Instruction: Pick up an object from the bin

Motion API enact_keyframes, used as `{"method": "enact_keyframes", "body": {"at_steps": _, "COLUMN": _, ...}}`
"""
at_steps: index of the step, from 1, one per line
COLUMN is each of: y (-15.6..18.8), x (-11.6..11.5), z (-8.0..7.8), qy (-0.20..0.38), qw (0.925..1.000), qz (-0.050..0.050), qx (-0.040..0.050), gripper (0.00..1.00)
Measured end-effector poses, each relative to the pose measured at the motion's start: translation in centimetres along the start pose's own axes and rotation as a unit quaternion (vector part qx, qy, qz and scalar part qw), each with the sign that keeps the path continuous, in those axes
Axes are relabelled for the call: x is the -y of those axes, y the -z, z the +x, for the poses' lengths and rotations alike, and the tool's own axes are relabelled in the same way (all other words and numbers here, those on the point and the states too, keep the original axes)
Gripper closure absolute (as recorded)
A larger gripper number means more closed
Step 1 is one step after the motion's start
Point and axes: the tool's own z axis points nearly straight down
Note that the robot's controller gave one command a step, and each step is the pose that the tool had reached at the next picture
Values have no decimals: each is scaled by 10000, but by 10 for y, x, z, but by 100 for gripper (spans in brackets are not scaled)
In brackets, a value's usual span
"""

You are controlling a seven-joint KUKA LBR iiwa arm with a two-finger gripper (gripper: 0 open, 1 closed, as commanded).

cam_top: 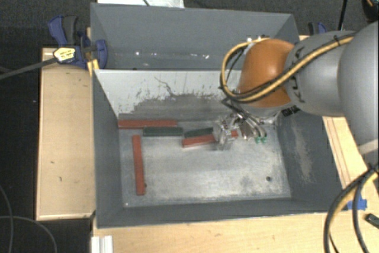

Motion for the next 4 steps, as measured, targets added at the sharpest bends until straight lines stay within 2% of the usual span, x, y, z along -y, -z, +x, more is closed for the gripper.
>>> {"method": "enact_keyframes", "body": {"at_steps": 1, "y": -2, "x": 0, "z": 2, "qy": 15, "qw": 10000, "qz": -2, "qx": -26, "gripper": 0}}
{"method": "enact_keyframes", "body": {"at_steps": 2, "y": -3, "x": -25, "z": 70, "qy": 704, "qw": 9975, "qz": -14, "qx": -62, "gripper": 0}}
{"method": "enact_keyframes", "body": {"at_steps": 3, "y": -3, "x": -24, "z": 68, "qy": 717, "qw": 9974, "qz": -8, "qx": -42, "gripper": 100}}
{"method": "enact_keyframes", "body": {"at_steps": 4, "y": 147, "x": -35, "z": 74, "qy": 846, "qw": 9964, "qz": 1, "qx": 4, "gripper": 100}}
